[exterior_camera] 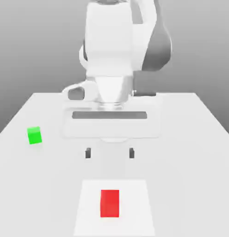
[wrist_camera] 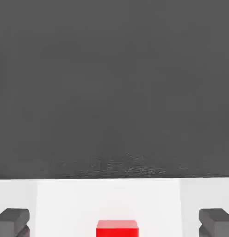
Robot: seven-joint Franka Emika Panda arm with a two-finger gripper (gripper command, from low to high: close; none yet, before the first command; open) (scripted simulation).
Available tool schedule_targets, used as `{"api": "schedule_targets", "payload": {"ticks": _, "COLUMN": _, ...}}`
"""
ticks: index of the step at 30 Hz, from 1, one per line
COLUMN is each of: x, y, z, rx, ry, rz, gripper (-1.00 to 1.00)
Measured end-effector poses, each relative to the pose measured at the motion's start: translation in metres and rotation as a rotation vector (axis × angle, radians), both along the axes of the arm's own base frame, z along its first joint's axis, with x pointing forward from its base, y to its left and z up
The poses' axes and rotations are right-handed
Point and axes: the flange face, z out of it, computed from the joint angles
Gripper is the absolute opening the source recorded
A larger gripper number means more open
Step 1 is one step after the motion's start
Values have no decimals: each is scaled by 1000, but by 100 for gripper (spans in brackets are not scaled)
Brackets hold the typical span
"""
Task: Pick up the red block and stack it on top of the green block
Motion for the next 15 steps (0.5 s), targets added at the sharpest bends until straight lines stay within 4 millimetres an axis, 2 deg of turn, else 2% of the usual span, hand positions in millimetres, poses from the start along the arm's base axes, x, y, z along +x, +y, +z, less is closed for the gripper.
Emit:
{"api": "schedule_targets", "payload": {"ticks": 3, "x": -20, "y": -1, "z": -57, "rx": 0, "ry": 96, "rz": 1, "gripper": 0}}
{"api": "schedule_targets", "payload": {"ticks": 9, "x": -26, "y": -1, "z": -130, "rx": 0, "ry": 124, "rz": 2, "gripper": 0}}
{"api": "schedule_targets", "payload": {"ticks": 10, "x": -27, "y": -1, "z": -137, "rx": 0, "ry": 125, "rz": 2, "gripper": -100}}
{"api": "schedule_targets", "payload": {"ticks": 15, "x": -27, "y": -1, "z": -137, "rx": -1, "ry": 125, "rz": 1, "gripper": -100}}
